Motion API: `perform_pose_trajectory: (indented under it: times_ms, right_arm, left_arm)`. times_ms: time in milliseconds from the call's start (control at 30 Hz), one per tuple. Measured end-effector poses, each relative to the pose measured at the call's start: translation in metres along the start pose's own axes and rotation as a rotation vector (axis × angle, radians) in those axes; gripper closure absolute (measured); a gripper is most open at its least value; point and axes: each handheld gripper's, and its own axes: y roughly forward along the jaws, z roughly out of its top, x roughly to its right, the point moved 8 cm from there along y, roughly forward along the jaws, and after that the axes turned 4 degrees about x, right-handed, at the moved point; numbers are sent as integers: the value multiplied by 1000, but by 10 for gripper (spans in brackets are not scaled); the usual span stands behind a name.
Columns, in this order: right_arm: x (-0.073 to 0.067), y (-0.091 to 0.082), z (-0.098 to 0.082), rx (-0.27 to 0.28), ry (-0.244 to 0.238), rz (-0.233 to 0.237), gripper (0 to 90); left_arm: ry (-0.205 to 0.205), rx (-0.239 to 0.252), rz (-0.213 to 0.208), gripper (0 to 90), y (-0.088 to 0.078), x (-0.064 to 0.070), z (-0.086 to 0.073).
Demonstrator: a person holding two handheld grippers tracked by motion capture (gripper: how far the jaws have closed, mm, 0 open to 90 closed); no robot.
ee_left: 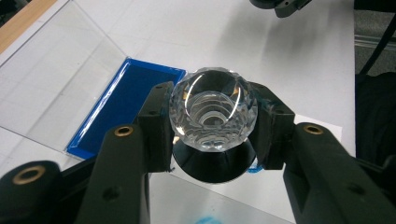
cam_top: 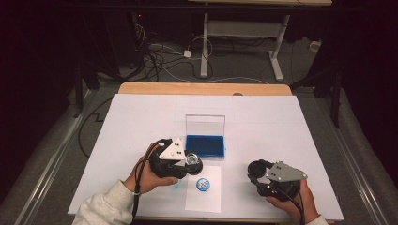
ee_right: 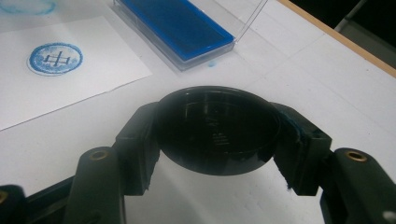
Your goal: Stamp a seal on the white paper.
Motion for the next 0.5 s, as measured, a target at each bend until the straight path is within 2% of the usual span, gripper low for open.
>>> perform_pose_trajectory:
  times_ms: [500]
  right_arm:
    - [3, 3, -3, -9, 5, 0, 383]
  left_arm:
    - [1, -2, 7, 544, -5, -5, -3]
